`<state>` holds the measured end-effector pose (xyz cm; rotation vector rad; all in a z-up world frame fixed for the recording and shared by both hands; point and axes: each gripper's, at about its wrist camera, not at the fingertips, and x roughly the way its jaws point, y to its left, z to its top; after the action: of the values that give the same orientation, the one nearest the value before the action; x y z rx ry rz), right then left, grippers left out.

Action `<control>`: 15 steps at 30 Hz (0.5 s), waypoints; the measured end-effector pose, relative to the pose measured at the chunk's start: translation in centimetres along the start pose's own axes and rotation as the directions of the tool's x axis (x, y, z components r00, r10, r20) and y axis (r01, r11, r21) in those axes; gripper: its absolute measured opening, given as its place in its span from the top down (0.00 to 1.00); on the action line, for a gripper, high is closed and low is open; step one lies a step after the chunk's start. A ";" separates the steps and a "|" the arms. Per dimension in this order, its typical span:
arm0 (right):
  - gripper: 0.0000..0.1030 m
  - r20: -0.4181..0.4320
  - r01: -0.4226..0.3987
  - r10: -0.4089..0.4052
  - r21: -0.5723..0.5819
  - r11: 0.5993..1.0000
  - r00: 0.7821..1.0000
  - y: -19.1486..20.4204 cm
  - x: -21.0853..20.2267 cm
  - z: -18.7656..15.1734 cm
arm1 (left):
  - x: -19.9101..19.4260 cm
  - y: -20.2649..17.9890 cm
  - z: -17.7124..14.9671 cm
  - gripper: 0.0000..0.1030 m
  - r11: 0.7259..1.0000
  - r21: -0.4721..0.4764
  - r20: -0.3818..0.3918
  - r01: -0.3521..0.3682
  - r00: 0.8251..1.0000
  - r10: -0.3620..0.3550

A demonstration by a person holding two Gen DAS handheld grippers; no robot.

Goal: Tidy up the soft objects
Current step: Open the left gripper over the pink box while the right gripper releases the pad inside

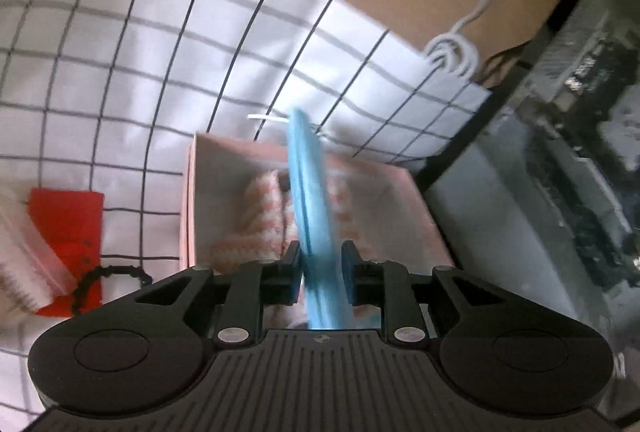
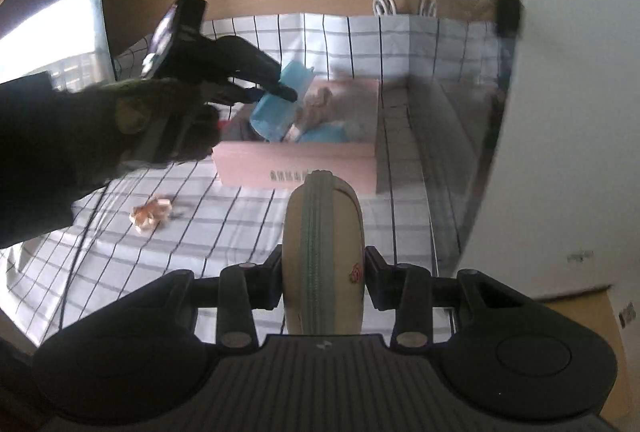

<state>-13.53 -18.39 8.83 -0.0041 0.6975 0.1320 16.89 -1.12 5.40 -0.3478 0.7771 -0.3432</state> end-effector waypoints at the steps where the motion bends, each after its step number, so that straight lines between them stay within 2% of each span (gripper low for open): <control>1: 0.62 0.011 0.000 0.000 0.000 1.000 1.000 0.3 0.3 0.5 | -0.8 -0.1 0.1 0.78 1.000 0.007 0.003 0.008 1.000 -0.008; 3: 0.62 0.040 -0.009 0.008 0.019 1.000 0.999 0.3 0.7 2.1 | -2.4 -0.3 0.5 0.78 0.999 0.028 -0.006 0.015 1.000 -0.015; 6: 0.62 0.088 -0.027 0.023 0.047 0.999 0.996 0.5 1.6 5.4 | -4.5 0.1 -0.1 0.78 0.998 0.035 -0.067 0.051 0.997 -0.049; 10: 0.62 0.176 -0.099 0.074 0.134 0.986 0.982 0.5 3.8 11.4 | -7.7 1.7 -1.4 0.78 0.997 0.014 -0.066 0.070 0.995 -0.068; 12: 0.62 0.213 -0.156 0.113 0.197 0.968 0.970 0.5 6.2 15.0 | -9.8 2.9 -2.7 0.78 0.996 -0.019 -0.047 0.090 0.995 -0.091; 15: 0.62 0.209 -0.221 0.165 0.284 0.933 0.964 1.0 12.2 19.0 | -13.0 4.4 -5.1 0.78 0.989 -0.068 -0.024 0.131 0.991 -0.132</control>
<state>7.75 -14.99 15.68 0.3714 0.5277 0.2106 5.30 7.41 8.12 -0.4591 0.7968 -0.4476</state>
